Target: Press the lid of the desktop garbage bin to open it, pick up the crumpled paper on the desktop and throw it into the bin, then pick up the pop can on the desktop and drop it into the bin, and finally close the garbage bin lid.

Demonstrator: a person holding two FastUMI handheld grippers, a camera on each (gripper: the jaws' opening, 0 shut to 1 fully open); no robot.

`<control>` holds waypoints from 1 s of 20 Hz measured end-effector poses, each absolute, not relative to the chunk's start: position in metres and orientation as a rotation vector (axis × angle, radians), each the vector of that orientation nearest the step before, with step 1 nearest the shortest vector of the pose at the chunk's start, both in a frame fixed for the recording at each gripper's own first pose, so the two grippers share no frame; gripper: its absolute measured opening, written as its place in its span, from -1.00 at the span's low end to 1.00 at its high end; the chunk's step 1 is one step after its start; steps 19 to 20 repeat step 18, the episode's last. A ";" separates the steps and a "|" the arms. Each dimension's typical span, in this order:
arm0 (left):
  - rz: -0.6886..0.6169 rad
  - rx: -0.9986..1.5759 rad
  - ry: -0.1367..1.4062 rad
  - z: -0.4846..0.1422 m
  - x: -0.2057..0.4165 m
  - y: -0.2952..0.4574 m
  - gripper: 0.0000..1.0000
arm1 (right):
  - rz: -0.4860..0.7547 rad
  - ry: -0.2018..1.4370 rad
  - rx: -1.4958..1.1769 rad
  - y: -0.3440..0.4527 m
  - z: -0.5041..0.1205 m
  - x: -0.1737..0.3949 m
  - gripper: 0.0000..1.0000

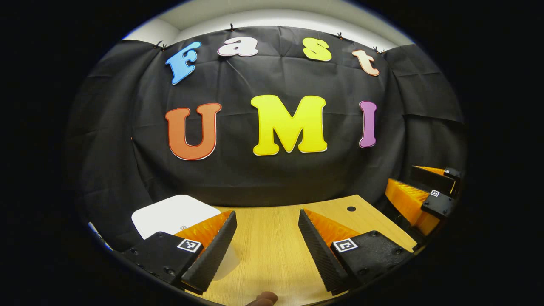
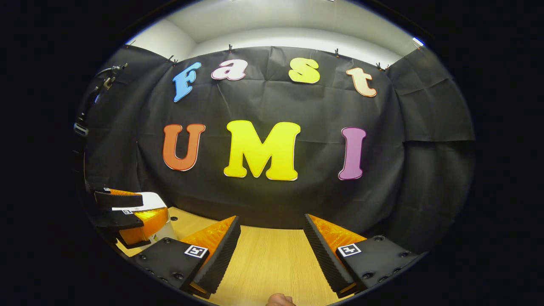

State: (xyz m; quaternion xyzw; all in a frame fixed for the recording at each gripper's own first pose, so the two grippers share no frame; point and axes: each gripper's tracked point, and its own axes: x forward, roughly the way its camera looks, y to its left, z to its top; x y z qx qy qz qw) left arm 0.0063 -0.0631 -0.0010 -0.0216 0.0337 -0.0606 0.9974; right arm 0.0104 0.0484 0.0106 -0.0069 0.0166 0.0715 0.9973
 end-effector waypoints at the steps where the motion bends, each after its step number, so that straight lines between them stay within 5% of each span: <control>1: -0.121 -0.049 0.063 0.001 0.006 -0.064 0.93 | 0.152 0.032 -0.011 0.052 0.012 0.011 0.89; 20: -0.113 -0.034 0.060 0.001 0.010 -0.057 0.93 | 0.215 0.049 -0.021 0.075 0.005 0.016 0.87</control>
